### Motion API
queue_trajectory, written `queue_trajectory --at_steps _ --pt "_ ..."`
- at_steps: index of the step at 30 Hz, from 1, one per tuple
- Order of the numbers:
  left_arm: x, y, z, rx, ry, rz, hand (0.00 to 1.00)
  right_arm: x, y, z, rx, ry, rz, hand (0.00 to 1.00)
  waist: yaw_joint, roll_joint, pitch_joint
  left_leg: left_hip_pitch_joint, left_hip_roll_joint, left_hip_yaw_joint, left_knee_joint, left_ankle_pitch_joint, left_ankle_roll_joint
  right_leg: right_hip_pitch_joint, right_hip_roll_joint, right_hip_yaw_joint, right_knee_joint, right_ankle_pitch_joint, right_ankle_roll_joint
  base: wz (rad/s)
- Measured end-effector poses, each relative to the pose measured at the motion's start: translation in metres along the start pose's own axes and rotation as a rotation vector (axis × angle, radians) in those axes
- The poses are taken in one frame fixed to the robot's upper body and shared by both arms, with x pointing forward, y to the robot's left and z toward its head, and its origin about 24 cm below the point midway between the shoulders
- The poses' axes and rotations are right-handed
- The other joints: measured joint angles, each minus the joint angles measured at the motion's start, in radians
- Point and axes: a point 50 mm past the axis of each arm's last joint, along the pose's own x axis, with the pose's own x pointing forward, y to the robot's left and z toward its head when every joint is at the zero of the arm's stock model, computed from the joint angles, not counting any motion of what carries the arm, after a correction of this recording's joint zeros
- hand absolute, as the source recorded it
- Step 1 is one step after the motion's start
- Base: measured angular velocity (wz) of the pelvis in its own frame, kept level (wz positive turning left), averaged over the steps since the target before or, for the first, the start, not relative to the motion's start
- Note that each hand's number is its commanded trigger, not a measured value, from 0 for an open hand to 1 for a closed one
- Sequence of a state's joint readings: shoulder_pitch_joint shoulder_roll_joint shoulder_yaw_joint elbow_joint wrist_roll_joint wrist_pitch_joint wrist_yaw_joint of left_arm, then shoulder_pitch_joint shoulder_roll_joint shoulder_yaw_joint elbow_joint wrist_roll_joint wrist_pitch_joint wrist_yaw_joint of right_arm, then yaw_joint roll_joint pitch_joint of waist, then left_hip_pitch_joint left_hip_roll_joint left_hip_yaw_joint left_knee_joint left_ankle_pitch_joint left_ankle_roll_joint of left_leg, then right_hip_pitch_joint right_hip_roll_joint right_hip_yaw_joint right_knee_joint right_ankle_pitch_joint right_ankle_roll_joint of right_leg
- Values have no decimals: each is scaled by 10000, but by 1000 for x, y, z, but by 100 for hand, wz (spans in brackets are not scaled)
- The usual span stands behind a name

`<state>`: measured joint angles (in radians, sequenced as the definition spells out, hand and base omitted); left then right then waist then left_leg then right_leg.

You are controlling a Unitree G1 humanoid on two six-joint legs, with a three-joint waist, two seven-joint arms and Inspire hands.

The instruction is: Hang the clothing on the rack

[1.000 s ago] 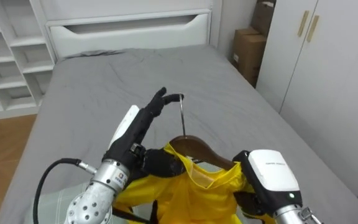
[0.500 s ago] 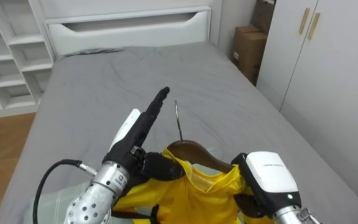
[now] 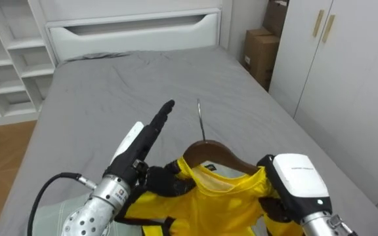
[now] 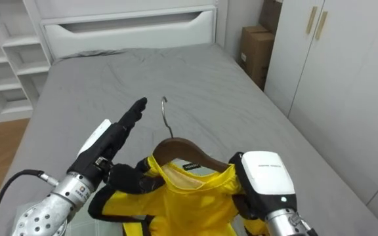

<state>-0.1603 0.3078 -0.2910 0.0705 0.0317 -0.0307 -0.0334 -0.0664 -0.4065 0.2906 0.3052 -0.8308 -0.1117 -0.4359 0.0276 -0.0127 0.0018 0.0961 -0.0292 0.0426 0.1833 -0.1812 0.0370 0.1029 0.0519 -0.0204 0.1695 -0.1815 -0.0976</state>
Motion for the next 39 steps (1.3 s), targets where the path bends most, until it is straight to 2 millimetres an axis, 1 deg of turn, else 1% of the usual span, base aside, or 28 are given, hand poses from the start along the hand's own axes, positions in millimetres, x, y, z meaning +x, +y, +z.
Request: queue_trajectory --at_steps 3,5,10,17,21,28,31,33,36,37,39 --pt "0 0 0 54 29 0 0 1 -7 -8 -117 254 -244 100 -43 -47 -25 3 0 27 -2 0 0 14 -2 -43 -2 0 0 2" --pt "0 2 -1 57 107 48 0 2 -12 -13 -193 483 -457 100 -39 -49 -25 2 1 42 -17 0 0 6 -1 -43 -5 0 0 0" --pt "-1 12 -3 -6 258 334 0 5 -23 -25 -254 987 -1007 100 -216 -61 -17 7 8 44 -55 0 -1 24 5 -65 4 0 0 2" --pt "-1 12 -3 -10 284 320 0 5 -24 -27 -320 1194 -1104 100 -243 -124 -2 35 16 118 -115 1 -1 -30 17 42 -11 -1 0 -4" --pt "-1 12 -4 150 368 268 0 4 -24 -29 -419 1340 -1079 100 -206 -175 23 31 13 129 -144 1 -1 -50 15 53 -23 -2 2 0" --pt "-1 11 -7 122 537 108 0 3 -21 -31 -391 1468 -1006 100 -209 -176 24 32 13 121 -175 1 -1 -1 14 39 -22 -1 2 0" --pt "-6 11 -16 41 880 126 0 -1 -15 -38 -85 1881 -829 100 -206 -178 24 34 16 126 -176 0 -1 -8 18 59 4 -1 2 -1" --pt "-14 11 -26 -63 1302 242 0 -3 -13 -41 178 2131 -794 100 -231 -182 23 37 17 128 -190 0 -1 -15 21 109 -7 -2 2 -5" --pt "-22 18 -44 -173 2083 570 0 -3 -15 -45 345 2299 -869 100 -230 -254 35 53 26 117 -187 0 -1 -11 34 137 1 -2 2 -2" --pt "-24 22 -49 -173 2290 725 0 -3 -17 -46 310 2332 -901 100 -213 -290 43 50 28 113 -175 0 -1 -10 36 129 1 -1 2 0" --pt "-29 27 -55 -72 2536 907 0 -3 -18 -48 255 2351 -937 100 -208 -322 33 58 24 101 -156 0 -1 15 30 102 1 -1 2 0"
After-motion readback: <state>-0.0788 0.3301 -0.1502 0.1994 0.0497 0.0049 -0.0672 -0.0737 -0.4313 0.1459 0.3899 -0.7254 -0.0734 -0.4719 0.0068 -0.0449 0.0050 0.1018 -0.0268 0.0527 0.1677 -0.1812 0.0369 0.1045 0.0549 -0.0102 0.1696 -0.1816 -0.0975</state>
